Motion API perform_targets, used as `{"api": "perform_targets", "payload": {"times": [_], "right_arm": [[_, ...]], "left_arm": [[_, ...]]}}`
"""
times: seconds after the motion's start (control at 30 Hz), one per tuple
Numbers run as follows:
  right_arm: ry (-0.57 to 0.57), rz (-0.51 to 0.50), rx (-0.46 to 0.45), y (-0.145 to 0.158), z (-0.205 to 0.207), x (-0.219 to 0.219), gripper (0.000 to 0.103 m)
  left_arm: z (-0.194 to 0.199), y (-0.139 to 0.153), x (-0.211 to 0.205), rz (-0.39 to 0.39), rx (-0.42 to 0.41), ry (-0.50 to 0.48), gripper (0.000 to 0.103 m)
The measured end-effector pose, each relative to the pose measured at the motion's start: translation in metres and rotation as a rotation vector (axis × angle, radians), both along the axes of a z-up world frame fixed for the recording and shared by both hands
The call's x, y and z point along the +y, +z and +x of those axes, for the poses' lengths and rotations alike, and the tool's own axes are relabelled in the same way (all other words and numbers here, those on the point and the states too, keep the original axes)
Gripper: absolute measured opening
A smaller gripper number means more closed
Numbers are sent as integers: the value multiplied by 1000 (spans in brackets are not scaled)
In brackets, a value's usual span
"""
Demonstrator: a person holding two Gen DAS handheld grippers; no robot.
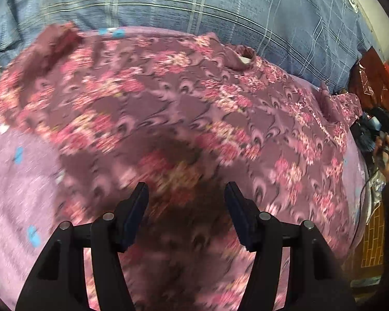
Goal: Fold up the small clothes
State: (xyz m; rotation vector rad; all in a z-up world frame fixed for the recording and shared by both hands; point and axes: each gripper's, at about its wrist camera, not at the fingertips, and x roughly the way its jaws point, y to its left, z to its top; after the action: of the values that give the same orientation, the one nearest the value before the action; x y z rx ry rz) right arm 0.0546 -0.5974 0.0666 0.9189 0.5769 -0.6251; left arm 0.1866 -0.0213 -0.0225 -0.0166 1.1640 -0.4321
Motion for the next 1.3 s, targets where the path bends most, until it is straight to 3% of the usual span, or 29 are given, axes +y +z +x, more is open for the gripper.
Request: {"api": "perform_targets", "payload": {"times": [0.07, 0.1, 0.13, 0.17, 0.4, 0.57, 0.77, 0.93, 1.1, 1.17, 1.3], "right_arm": [[-3, 41, -54, -12, 9, -8, 52], [-4, 35, -44, -17, 14, -12, 47], [12, 31, -42, -19, 19, -14, 37], [49, 23, -54, -20, 26, -14, 5], [195, -245, -99, 41, 43, 54, 6], [396, -285, -125, 66, 68, 153, 6], [635, -215, -178, 57, 108, 284, 6], [875, -160, -162, 38, 144, 414, 6], [1008, -79, -149, 7, 164, 488, 6], [1056, -48, -118, -9, 163, 510, 8], [1121, 9, 60, -51, 160, 538, 15]], "left_arm": [[12, -4, -11, -9, 7, -14, 60], [17, -6, -16, -11, 6, -17, 60], [22, -5, -20, -17, 1, -21, 60], [26, -5, -23, -23, -6, -24, 60], [55, -4, -30, -14, -32, -27, 60], [65, -14, -12, -73, -4, -1, 60], [78, -9, 19, -157, 25, 53, 60], [88, -2, 57, -274, 60, 128, 60], [90, 7, 76, -372, 69, 148, 60], [90, 5, 75, -411, 94, 130, 60], [93, -6, 71, -495, 164, 102, 69]]}}
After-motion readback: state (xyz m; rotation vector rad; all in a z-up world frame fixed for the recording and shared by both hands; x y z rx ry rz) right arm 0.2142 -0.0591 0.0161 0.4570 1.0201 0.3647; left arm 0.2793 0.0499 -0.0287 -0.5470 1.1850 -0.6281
